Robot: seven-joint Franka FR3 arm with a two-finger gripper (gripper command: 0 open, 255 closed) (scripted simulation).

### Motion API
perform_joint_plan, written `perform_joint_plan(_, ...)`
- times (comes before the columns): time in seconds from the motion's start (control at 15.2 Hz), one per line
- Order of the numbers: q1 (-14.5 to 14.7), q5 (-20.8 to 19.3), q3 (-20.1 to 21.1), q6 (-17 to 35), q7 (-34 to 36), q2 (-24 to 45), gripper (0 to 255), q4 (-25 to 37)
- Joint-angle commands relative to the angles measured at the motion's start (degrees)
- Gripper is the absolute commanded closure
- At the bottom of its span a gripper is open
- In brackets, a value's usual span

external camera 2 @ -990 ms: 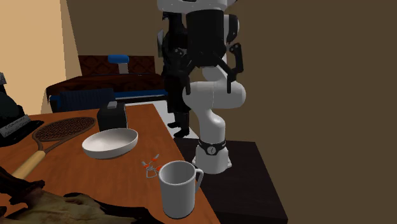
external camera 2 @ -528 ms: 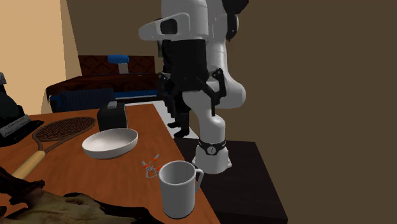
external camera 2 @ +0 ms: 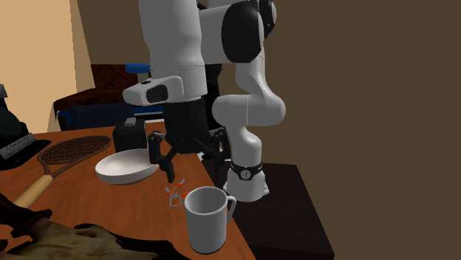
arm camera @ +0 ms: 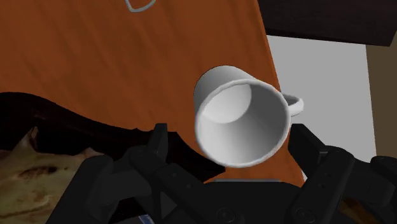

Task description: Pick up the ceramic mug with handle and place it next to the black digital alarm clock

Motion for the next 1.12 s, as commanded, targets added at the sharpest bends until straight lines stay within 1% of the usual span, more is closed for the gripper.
perform_joint_plan(0.0,0.12,-0.45,-2.08,4.65,-2.86,3.39,0,-0.68)
perform_joint_plan(0.07,0.25,-0.49,-2.94,6.41,-4.02,4.97,0,-0.71)
perform_joint_plan(0.59,0.72,-0.26,-3.9,13.66,-4.48,8.76,0,-4.23)
perform_joint_plan(1.06,0.71,-0.26,-3.9,13.66,-4.48,8.76,0,-4.23)
